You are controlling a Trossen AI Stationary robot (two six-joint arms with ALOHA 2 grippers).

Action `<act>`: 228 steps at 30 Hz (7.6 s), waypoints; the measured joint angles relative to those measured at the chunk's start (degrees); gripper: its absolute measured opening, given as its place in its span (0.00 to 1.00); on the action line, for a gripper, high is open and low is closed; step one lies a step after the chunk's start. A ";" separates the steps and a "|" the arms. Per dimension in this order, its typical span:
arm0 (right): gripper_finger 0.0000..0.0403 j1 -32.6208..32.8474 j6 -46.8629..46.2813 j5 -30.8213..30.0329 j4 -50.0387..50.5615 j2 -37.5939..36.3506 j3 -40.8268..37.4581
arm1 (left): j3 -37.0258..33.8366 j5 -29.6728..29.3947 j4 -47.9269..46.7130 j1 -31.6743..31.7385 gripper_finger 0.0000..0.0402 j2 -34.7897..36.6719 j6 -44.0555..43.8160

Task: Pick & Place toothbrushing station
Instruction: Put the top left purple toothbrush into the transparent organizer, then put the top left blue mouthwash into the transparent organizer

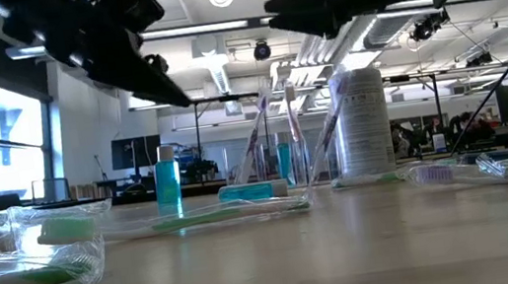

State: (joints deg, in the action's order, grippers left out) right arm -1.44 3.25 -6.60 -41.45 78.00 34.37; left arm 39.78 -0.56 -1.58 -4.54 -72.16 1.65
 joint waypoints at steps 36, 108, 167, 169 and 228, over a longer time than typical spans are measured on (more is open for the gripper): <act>0.61 7.59 0.87 -2.20 5.07 0.09 0.02 | 7.36 -4.62 -46.60 -12.02 0.55 -7.62 -3.49; 0.61 7.62 1.11 -2.19 9.81 0.17 0.04 | -3.84 11.25 38.57 17.90 0.03 -3.29 5.57; 0.61 7.62 1.09 -0.47 9.95 0.17 0.04 | -3.81 5.71 51.93 27.40 0.51 -27.40 -25.68; 0.61 7.62 1.09 -0.47 9.97 0.17 0.04 | -3.81 6.37 51.58 27.46 0.55 -26.91 -27.86; 0.61 7.55 0.87 -0.47 9.90 0.17 0.00 | -3.90 3.71 -14.57 24.18 0.57 13.92 12.10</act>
State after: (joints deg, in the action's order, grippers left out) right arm 6.11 4.12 -7.07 -31.55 78.17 34.37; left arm 35.88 3.15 -16.15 19.63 -58.24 13.75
